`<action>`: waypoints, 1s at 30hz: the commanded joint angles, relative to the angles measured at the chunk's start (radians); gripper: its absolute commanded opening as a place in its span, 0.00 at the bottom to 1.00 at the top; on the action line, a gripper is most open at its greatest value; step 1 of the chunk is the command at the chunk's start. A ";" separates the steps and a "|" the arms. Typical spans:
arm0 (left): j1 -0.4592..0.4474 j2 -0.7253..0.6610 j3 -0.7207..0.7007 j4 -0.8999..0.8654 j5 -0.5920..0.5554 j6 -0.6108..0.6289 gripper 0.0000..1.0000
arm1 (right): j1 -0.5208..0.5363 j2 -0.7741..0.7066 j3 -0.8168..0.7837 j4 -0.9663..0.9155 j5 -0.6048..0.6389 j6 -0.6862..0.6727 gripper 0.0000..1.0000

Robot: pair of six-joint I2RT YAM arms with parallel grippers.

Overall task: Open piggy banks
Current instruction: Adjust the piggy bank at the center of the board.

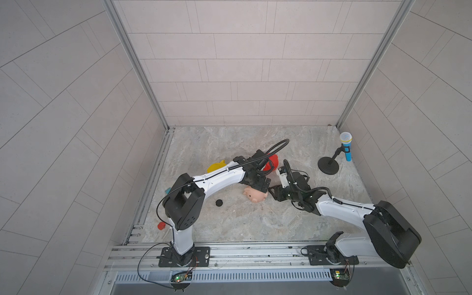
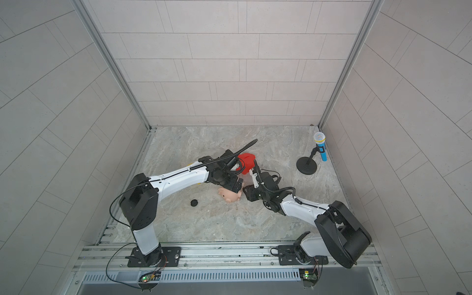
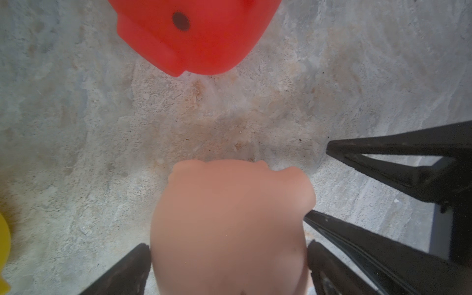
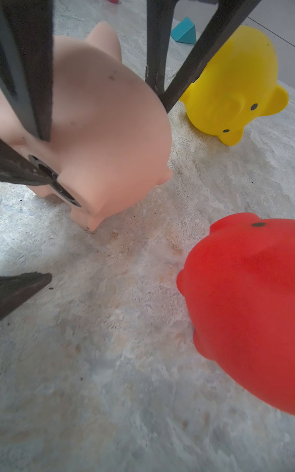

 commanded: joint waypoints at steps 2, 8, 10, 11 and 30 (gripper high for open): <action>-0.009 -0.013 -0.004 -0.050 -0.018 -0.021 1.00 | -0.003 0.000 0.009 0.011 -0.005 0.012 0.55; -0.004 -0.047 -0.003 -0.028 0.008 -0.035 1.00 | -0.003 0.005 0.013 0.011 -0.012 0.012 0.55; -0.003 -0.054 -0.002 -0.020 0.012 -0.037 1.00 | -0.002 0.007 0.015 0.010 -0.013 0.013 0.55; -0.003 -0.056 -0.003 -0.018 0.015 -0.038 1.00 | -0.002 0.007 0.015 0.011 -0.015 0.012 0.55; -0.031 0.024 -0.035 -0.033 -0.059 -0.034 1.00 | -0.003 0.007 0.016 0.013 -0.023 0.013 0.55</action>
